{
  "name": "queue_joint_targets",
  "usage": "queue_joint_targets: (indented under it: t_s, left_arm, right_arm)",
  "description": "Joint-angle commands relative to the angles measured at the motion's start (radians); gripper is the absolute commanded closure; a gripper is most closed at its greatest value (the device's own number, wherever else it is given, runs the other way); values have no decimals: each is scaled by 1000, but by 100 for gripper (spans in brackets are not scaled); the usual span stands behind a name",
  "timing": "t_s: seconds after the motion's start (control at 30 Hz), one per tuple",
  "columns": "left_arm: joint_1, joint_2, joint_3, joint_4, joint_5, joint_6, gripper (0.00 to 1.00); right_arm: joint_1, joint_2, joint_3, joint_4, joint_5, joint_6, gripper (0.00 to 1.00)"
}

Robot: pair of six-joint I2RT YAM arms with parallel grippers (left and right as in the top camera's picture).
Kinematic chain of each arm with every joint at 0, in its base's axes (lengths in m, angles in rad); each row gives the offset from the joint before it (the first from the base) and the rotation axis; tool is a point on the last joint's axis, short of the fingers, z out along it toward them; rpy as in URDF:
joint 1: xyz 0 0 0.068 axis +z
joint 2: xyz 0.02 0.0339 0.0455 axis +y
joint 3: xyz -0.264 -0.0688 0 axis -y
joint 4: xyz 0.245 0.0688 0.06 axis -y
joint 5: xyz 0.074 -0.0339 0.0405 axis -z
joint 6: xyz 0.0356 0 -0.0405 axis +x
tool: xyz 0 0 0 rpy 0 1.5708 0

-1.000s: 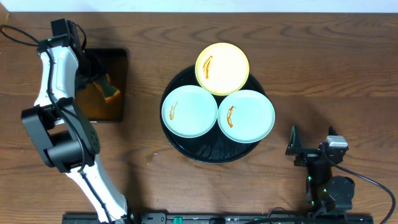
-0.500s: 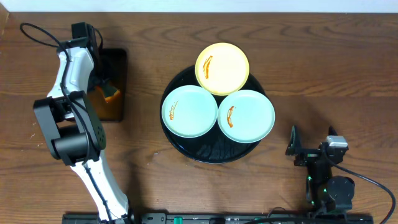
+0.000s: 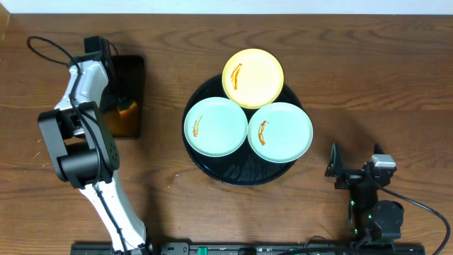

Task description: Clean dirty plates on tray and stack at the side

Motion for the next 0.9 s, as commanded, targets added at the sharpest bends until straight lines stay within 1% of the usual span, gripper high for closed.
queue_joint_targets:
  t_s: [0.0,0.03,0.23,0.3,0.33,0.37,0.43,0.73,0.87]
  left_arm:
    - [3,5,-13,8,2,-12,44]
    - [3,5,-13,8,2,-12,52]
    - [3,-4,-8,7,1,-11,75]
    - [3,-21,-7,8,1,-11,80]
    - [3,-32,-6,8,1,-11,81]
    - [3,-48,-6,8,1,-11,86]
    - [3,-87,-5,6,1,-11,92]
    - [3,-364,-5,19,1,-11,93]
    - [3,-443,-5,40,1,-11,93]
  right_arm:
    - [-7,-3,-2,-4,8,-13,1]
    - [-7,-3,-2,-4,8,-13,1]
    - [-7,-2,-2,-4,8,-13,1]
    - [-7,-3,-2,-4,8,-13,1]
    - [-7,-3,-2,-4,8,-13,1]
    - [-7,-2,-2,-4,8,-13,1]
    - [-7,-2,-2,-4,8,-13,1]
    - [-7,-2,-2,-4,8,-13,1]
    - [-7,-2,-2,-4,8,-13,1]
